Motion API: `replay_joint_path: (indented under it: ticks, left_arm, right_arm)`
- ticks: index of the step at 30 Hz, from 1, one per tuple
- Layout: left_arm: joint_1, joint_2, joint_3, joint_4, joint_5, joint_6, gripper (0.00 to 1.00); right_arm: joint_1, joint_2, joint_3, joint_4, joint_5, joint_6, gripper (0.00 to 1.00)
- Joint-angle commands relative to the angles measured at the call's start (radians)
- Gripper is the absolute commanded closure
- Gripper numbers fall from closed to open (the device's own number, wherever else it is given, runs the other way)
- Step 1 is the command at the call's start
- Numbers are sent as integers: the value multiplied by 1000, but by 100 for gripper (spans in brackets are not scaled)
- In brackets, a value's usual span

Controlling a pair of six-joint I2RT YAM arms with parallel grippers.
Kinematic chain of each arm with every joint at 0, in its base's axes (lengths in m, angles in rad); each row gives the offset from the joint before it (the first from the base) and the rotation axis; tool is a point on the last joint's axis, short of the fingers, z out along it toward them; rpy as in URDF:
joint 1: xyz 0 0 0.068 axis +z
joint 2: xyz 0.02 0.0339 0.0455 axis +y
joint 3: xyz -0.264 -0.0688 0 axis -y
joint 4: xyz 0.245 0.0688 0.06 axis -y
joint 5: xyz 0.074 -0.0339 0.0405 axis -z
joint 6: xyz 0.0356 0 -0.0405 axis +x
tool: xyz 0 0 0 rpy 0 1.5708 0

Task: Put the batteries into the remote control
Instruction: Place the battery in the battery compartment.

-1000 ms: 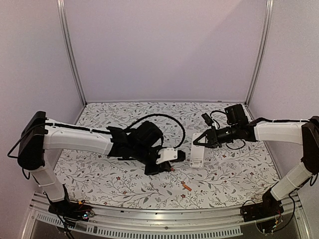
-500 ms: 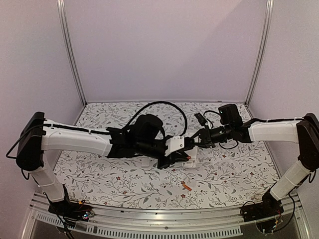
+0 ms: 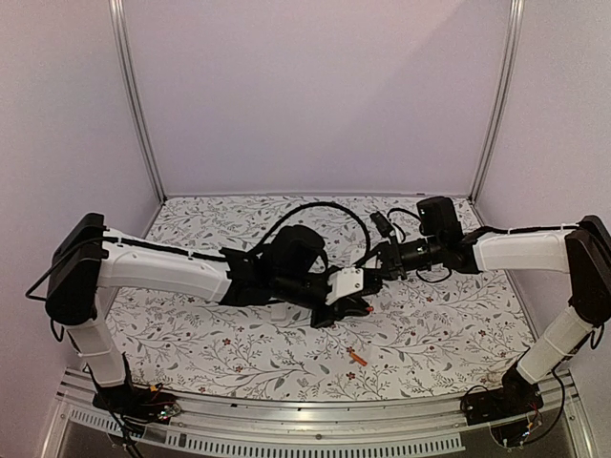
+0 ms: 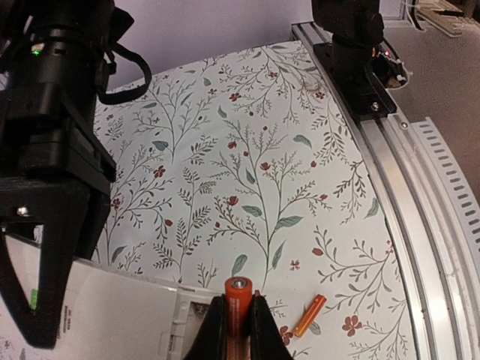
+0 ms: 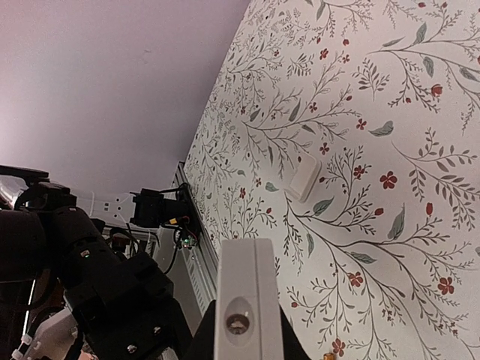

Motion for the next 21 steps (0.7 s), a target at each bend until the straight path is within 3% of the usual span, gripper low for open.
replay_joint_path:
  ticks: [1, 21]
  left_arm:
    - [-11, 27, 14, 7, -3, 20, 98]
    - [2, 24, -6, 4, -41, 63, 98]
  right_arm:
    - [11, 2, 22, 31, -34, 8, 100]
    - [24, 8, 29, 34, -65, -4, 100]
